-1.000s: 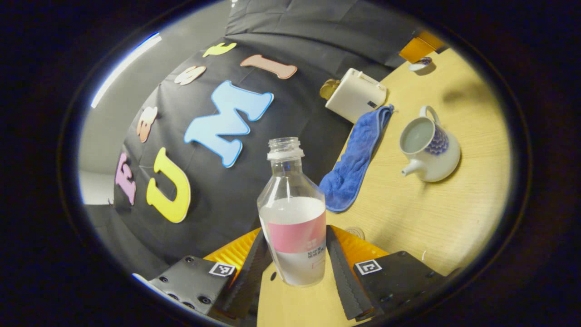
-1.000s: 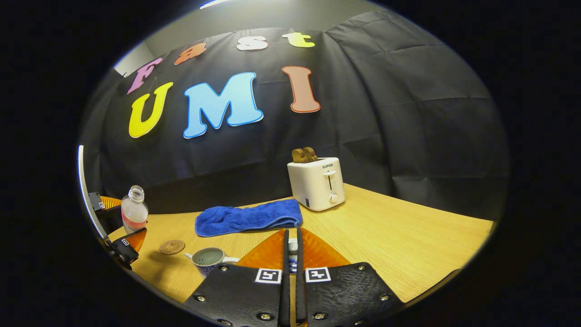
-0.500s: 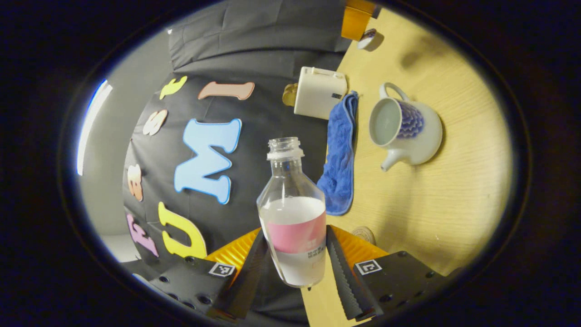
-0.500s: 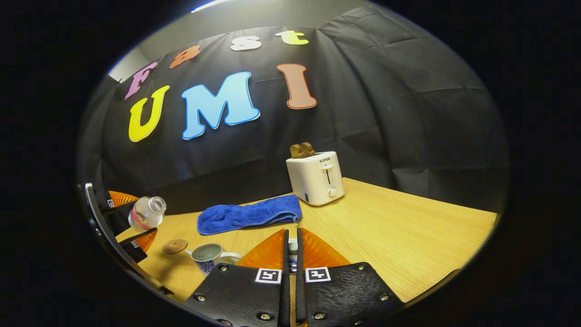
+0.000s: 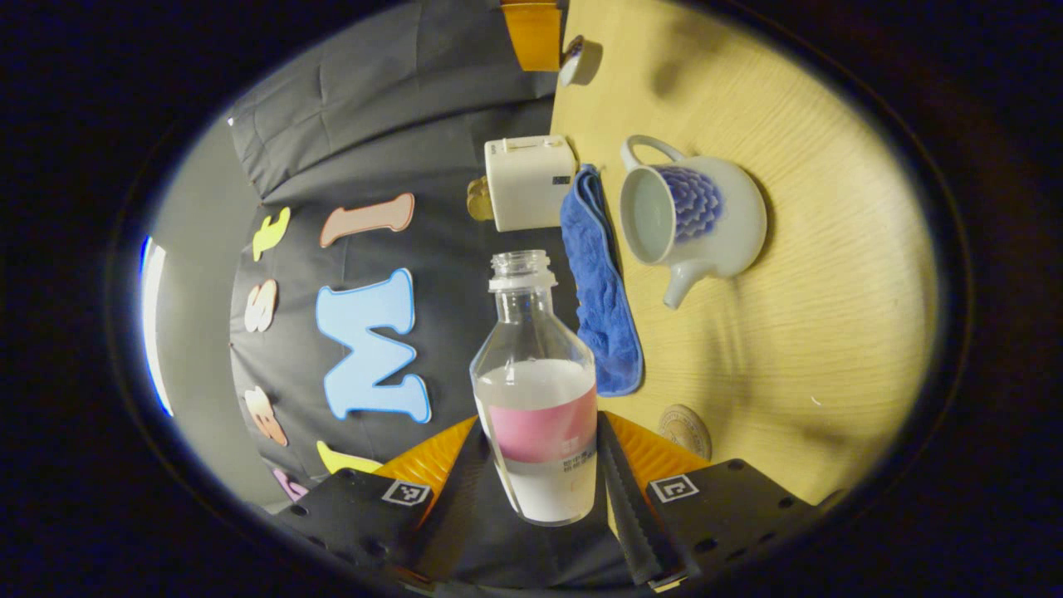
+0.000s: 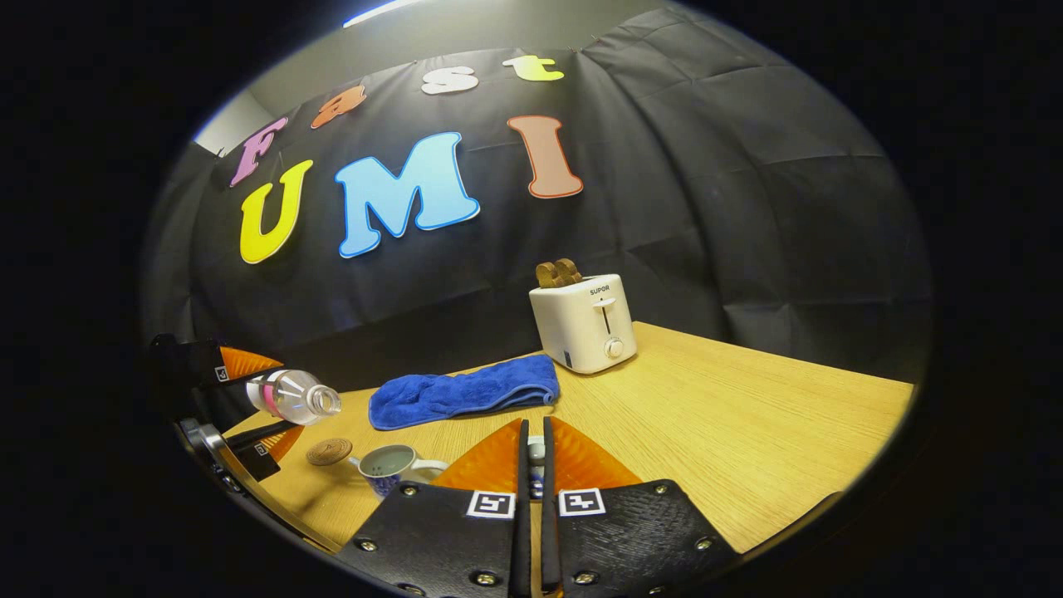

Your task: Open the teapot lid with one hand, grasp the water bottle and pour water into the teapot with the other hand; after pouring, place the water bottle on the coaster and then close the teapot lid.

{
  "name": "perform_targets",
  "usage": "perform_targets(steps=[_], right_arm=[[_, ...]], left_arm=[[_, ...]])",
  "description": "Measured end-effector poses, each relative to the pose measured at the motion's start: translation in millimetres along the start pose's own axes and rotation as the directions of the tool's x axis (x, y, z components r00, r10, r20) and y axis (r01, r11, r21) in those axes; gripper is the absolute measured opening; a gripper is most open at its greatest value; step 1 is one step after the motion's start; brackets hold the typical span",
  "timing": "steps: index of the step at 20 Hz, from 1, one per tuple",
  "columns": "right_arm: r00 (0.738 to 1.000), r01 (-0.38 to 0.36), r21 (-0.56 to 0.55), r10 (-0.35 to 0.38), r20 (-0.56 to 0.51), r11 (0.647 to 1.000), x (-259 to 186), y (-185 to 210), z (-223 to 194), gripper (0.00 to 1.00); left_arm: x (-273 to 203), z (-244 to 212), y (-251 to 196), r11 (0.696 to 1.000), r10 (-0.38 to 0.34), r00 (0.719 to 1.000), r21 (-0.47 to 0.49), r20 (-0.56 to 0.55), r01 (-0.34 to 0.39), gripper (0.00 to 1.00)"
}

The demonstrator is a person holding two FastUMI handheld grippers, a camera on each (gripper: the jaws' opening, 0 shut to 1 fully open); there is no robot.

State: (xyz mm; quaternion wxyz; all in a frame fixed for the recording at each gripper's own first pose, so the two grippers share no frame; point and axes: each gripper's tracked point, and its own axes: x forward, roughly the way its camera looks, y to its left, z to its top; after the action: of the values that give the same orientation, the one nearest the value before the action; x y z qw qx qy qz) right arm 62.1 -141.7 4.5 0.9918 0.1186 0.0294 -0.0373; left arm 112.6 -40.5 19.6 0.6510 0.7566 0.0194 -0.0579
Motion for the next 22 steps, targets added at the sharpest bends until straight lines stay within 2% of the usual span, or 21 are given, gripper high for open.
perform_targets(steps=[10,22], right_arm=[[1.000,-0.003,0.008,0.003,0.004,1.000,-1.0,0.0,1.9,0.05],[1.000,-0.002,0.011,0.002,0.014,1.000,-2.3,-1.2,3.9,0.05]], left_arm=[[-6.0,1.1,0.3,0.981,0.022,0.999,0.191,0.033,-0.028,0.88],[-5.8,-0.5,1.1,0.969,0.030,0.999,0.243,0.028,-0.036,0.88]])
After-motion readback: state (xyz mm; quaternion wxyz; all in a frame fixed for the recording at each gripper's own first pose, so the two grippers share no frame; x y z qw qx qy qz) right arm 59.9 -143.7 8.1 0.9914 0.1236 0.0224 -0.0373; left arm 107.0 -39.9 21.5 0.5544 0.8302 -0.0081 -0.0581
